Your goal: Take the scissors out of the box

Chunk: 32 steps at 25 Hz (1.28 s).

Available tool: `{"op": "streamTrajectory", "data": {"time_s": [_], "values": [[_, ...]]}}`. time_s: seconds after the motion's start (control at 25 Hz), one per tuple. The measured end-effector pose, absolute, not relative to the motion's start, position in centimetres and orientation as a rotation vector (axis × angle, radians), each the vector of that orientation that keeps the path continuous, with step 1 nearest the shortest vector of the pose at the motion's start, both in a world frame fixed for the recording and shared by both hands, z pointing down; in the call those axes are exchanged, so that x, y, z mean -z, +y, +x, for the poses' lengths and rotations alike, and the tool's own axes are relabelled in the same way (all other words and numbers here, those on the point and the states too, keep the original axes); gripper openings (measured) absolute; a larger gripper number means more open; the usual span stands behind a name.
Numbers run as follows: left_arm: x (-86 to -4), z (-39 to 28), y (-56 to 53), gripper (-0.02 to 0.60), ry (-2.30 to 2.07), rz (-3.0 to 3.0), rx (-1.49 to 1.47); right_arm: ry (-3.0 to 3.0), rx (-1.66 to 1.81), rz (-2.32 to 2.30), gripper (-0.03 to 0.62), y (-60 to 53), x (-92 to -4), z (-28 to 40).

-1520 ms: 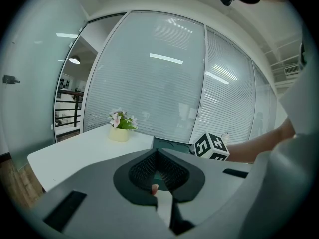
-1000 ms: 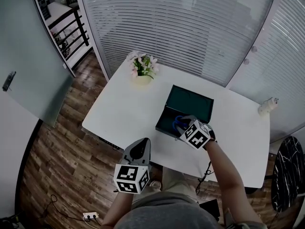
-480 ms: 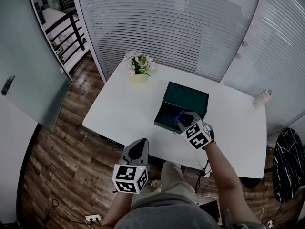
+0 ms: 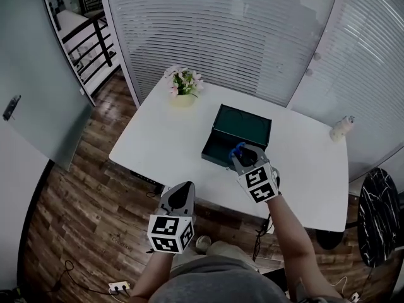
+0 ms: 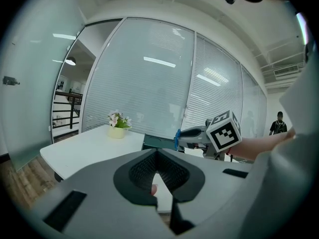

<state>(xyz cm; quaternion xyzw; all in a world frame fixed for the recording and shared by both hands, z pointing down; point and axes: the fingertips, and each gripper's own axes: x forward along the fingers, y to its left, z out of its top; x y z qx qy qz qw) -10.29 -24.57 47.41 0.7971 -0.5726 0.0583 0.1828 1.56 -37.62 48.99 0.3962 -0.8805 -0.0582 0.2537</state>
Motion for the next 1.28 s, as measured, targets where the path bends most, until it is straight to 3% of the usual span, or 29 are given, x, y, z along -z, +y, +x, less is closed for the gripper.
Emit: {"op": "streamTrajectory", "data": {"time_s": [0.6, 1.28], "values": [[-45.2, -4.5, -16.1, 0.005, -1.712, 2.211, -0.123, -2.585, 0.09, 1.184, 0.089, -23.3, -43.4, 6.4], [-45.2, -0.2, -4.5, 0.005, -1.795, 2.169, -0.102, -2.674, -0.011, 1.241, 0.089, -8.5, -43.6, 11.6]]}}
